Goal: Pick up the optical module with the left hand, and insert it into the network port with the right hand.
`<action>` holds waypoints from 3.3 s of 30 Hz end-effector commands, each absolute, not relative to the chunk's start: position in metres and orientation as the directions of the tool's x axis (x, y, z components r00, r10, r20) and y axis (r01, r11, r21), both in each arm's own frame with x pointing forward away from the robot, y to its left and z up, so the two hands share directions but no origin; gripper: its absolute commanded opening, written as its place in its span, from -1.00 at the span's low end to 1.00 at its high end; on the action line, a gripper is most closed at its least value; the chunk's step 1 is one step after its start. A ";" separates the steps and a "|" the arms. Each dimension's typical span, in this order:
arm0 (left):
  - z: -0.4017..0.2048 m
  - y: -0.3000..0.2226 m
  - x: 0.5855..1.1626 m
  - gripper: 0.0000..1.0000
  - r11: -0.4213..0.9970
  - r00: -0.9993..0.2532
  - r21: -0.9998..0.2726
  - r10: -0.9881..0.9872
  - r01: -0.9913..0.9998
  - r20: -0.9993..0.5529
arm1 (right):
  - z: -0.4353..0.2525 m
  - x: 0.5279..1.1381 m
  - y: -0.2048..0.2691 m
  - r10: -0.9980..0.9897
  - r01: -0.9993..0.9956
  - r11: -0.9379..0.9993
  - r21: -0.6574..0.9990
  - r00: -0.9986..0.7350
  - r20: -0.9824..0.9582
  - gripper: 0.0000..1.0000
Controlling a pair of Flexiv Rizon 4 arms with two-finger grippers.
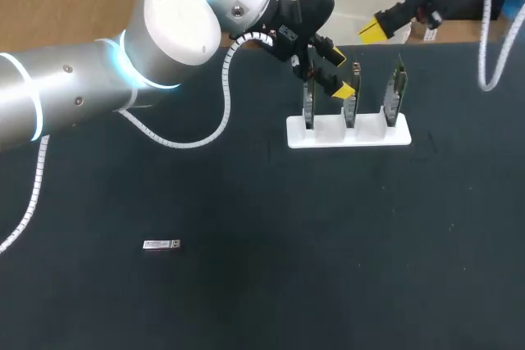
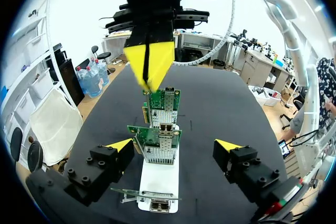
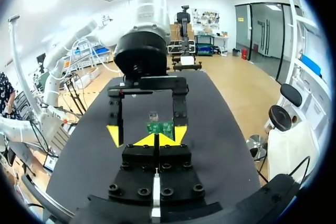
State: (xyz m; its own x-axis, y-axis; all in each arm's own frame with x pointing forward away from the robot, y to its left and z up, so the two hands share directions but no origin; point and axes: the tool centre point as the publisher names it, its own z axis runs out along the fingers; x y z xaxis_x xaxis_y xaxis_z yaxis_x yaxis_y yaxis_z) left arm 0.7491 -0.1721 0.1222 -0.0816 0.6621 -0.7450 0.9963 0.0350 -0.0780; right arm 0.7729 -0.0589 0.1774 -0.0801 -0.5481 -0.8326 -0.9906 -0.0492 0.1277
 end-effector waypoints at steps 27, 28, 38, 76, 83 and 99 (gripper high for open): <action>0.123 -0.173 0.750 1.00 0.036 -0.083 -0.079 0.665 0.996 -0.742 | 0.157 0.754 -0.163 -0.578 -0.986 -0.068 0.153 -0.086 -0.812 -1.00; 0.123 -0.173 0.750 1.00 0.036 -0.083 -0.079 0.665 0.996 -0.742 | 0.156 0.754 -0.164 -0.577 -0.986 -0.069 0.154 -0.086 -0.812 -1.00; 0.123 -0.173 0.750 1.00 0.036 -0.083 -0.079 0.665 0.996 -0.742 | 0.153 0.750 -0.158 -0.565 -0.985 -0.076 0.157 -0.087 -0.820 -1.00; 0.147 -0.162 0.754 1.00 0.070 -0.057 -0.017 0.623 0.997 -0.780 | 0.150 0.751 -0.152 -0.567 -0.985 -0.058 0.160 -0.099 -0.817 1.00; 0.193 -0.134 0.750 1.00 0.094 0.092 0.217 0.697 0.972 -0.711 | 0.150 0.751 -0.152 -0.567 -0.985 -0.058 0.160 -0.099 -0.817 1.00; 0.228 0.018 0.681 1.00 0.252 -0.054 0.417 0.900 0.873 -0.432 | 0.150 0.751 -0.152 -0.567 -0.985 -0.058 0.160 -0.099 -0.817 1.00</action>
